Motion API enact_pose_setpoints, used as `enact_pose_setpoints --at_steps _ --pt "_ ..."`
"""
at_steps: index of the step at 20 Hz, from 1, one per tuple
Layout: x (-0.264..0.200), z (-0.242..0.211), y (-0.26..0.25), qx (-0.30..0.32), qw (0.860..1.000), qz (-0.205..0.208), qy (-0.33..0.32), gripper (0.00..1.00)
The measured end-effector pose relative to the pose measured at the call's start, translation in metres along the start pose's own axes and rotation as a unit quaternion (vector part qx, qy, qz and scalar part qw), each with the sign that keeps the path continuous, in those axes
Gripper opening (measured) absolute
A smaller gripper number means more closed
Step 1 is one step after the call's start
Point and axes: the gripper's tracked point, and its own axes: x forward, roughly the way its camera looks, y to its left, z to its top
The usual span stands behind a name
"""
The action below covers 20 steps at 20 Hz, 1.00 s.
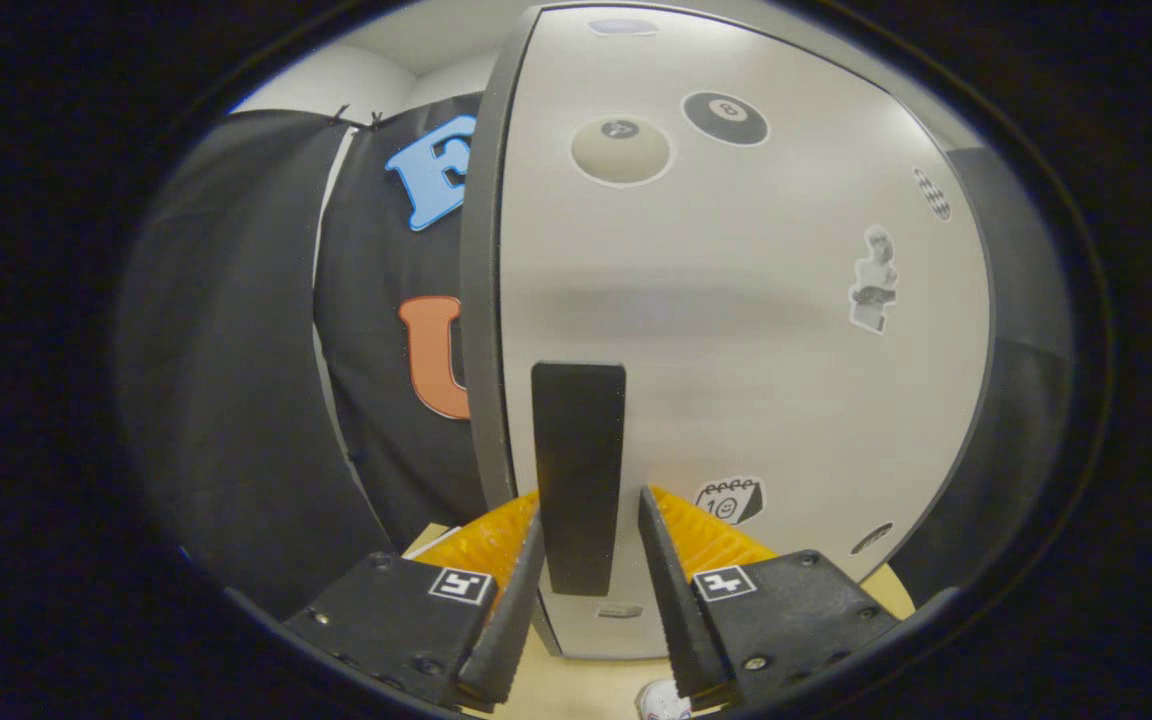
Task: Open the shoe cabinet door, grab the shoes and put them into the shoe cabinet, then close the shoe cabinet door.
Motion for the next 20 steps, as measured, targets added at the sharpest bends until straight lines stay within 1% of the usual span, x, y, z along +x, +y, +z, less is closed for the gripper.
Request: enact_pose_setpoints --at_steps 1,5,8,12,14,16,18,20 --pt "-0.001 0.002 -0.002 -0.004 1.0 -0.005 -0.002 0.42" --pt "-0.004 0.001 -0.002 -0.002 1.0 -0.005 0.007 0.31" --pt "-0.014 -0.002 -0.001 0.01 1.0 0.006 0.014 0.29" --pt "-0.046 -0.009 -0.005 0.005 1.0 0.007 0.018 0.27" --pt "-0.053 -0.012 -0.006 0.003 1.0 0.012 0.019 0.27" --pt "-0.071 -0.015 -0.008 0.002 1.0 0.02 0.022 0.27" --pt "-0.101 -0.02 -0.02 -0.002 0.999 0.028 0.023 0.27" --pt "-0.114 -0.024 -0.025 -0.004 0.999 0.033 0.021 0.27"
